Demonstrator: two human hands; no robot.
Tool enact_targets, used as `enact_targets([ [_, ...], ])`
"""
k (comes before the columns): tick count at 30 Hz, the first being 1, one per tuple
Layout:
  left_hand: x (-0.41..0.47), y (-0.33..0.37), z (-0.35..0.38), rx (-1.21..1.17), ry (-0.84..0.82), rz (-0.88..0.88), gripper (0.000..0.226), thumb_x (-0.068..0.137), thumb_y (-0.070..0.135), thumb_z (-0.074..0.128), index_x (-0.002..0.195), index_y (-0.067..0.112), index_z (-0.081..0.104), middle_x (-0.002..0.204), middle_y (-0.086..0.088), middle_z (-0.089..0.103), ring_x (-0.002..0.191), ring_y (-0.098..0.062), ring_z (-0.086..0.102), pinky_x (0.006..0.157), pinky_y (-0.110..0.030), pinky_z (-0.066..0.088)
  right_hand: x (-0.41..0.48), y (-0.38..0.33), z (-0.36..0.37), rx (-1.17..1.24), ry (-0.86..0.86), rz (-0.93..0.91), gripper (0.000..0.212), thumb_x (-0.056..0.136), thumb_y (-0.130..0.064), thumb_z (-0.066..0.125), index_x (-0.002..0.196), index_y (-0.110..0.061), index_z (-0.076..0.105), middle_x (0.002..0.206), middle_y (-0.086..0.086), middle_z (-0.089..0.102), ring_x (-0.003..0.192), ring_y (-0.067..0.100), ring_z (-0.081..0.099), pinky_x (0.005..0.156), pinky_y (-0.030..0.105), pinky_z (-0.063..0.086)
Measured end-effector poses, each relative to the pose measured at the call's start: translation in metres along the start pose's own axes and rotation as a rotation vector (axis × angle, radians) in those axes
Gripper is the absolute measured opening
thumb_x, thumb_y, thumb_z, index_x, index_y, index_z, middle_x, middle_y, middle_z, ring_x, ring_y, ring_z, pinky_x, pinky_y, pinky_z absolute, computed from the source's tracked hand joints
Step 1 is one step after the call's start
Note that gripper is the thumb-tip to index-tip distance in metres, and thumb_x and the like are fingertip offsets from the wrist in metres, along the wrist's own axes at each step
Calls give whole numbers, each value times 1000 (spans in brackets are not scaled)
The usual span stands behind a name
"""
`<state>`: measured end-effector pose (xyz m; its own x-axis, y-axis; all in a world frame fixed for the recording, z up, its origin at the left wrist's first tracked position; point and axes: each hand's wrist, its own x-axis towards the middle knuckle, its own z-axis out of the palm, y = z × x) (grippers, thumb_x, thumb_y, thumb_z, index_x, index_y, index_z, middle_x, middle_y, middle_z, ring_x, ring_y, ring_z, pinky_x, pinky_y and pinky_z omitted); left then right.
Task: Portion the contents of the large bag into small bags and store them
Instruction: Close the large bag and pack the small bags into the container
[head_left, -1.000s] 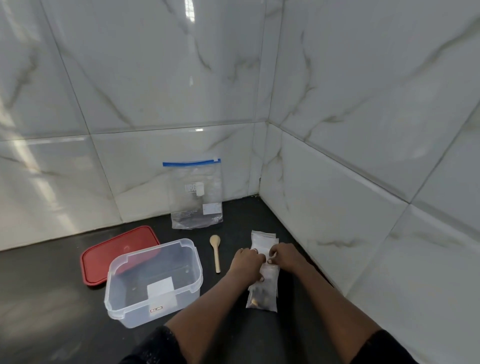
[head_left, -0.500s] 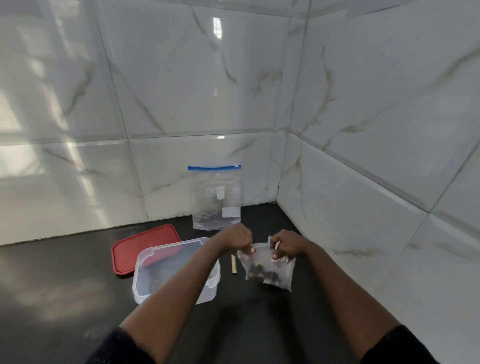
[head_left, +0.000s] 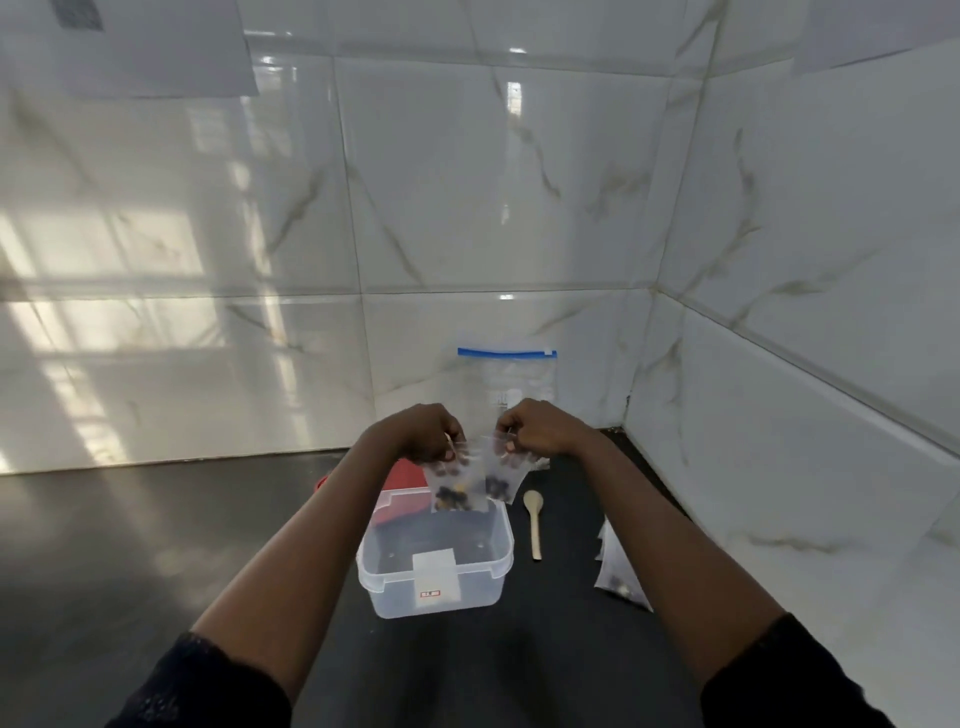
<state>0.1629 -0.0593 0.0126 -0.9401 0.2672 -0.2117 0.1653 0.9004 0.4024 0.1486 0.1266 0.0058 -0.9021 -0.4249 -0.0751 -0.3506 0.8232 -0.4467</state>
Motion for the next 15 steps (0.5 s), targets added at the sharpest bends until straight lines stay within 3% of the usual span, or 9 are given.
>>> enact_targets([
  [2, 0, -15, 9, 42, -35, -50, 30, 84, 3, 58, 111, 13, 66, 105, -9, 67, 84, -20, 60, 77, -28, 50, 6, -13, 12, -25, -38, -11, 32, 86, -4, 59, 118, -6, 64, 119, 12, 62, 92, 18, 53, 64, 17, 37],
  [4, -1, -29, 20, 38, -85, -93, 29, 85, 2, 56, 111, 11, 65, 108, -13, 67, 85, -21, 61, 74, -34, 53, 12, -21, 29, -60, -88, -8, 32, 86, -4, 58, 118, -6, 64, 121, 12, 61, 96, 22, 54, 75, 22, 37],
  [8, 0, -49, 42, 43, -152, -114, 29, 86, -4, 49, 109, 5, 64, 95, -14, 65, 79, -21, 58, 61, -29, 49, 23, -27, 59, -95, -189, 26, 28, 84, 1, 55, 109, -3, 66, 115, 17, 64, 86, 21, 53, 55, 21, 36],
  [11, 4, -59, 55, 118, -179, -116, 26, 88, 0, 50, 110, 2, 63, 83, -7, 58, 78, -22, 52, 57, -24, 44, 29, -27, 73, -161, -254, 48, 22, 86, -1, 54, 104, -2, 66, 109, 16, 63, 92, 27, 55, 53, 18, 30],
  [13, 7, -63, 61, 173, -199, -125, 28, 89, 4, 52, 115, 4, 62, 94, -12, 61, 81, -21, 50, 63, -28, 44, 32, -29, 81, -219, -304, 45, 12, 87, 0, 54, 86, -2, 65, 100, 17, 62, 82, 23, 49, 52, 20, 29],
  [15, 8, -65, 66, 230, -210, -135, 32, 89, 5, 52, 120, 7, 60, 112, -13, 63, 85, -19, 49, 75, -29, 43, 35, -31, 88, -271, -364, 55, 11, 89, -1, 52, 86, 0, 63, 87, 14, 56, 74, 21, 46, 52, 22, 33],
])
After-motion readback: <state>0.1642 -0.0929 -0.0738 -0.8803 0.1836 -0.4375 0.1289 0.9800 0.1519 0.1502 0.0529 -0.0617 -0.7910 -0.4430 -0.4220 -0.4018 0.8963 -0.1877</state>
